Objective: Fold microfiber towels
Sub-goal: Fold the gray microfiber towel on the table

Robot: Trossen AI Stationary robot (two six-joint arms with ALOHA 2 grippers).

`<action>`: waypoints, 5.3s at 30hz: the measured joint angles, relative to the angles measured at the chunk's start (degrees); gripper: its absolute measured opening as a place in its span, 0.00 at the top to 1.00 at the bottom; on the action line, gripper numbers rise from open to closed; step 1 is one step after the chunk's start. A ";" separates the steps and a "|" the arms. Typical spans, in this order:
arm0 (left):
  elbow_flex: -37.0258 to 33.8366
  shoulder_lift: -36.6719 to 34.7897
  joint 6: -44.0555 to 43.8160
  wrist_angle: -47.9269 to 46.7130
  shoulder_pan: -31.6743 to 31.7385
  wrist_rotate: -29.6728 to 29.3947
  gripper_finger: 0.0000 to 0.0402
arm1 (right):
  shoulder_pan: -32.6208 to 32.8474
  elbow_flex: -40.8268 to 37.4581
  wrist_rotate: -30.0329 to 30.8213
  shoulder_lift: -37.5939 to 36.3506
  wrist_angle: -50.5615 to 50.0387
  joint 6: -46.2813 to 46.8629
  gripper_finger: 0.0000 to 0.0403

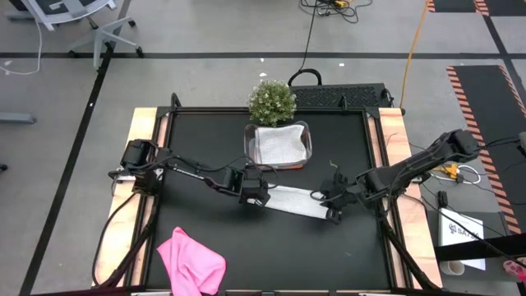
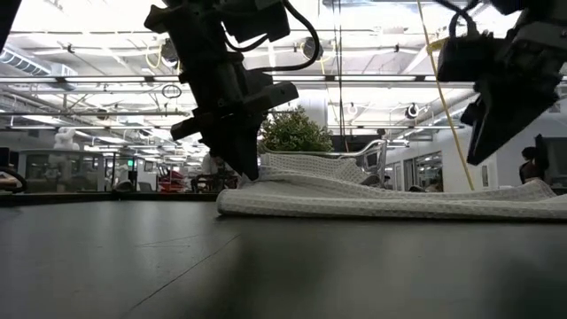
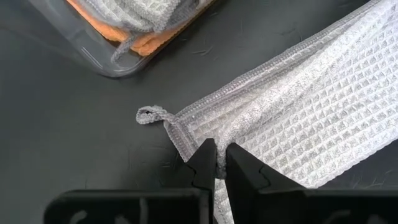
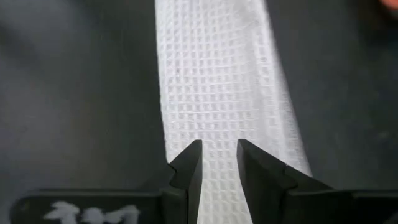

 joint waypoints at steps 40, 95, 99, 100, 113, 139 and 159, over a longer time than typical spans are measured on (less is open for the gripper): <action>-0.02 0.00 6.61 3.13 3.96 10.07 0.60 | 3.35 0.09 -1.58 14.34 2.49 -1.07 0.77; -0.07 0.48 7.44 6.61 -10.26 3.30 0.62 | 5.49 -0.02 -3.12 -9.27 -20.74 11.12 0.77; -0.04 -3.89 9.37 3.45 -10.89 2.10 0.62 | 5.49 0.00 -3.16 -9.29 -21.13 11.47 0.77; -0.04 -4.60 10.19 2.90 -10.88 0.44 0.62 | 5.49 0.00 -3.16 -9.36 -21.25 11.47 0.77; -0.04 -5.50 19.90 0.74 -2.35 2.94 0.62 | 5.49 0.00 -3.19 -9.31 -22.16 11.41 0.77; -0.04 -5.44 32.87 4.00 1.22 8.57 0.62 | 5.47 -6.43 -7.72 -9.29 -17.01 9.38 0.62; -0.04 -3.70 44.06 5.03 1.92 12.97 0.62 | 5.45 -6.43 -6.06 -9.29 -16.65 5.93 0.61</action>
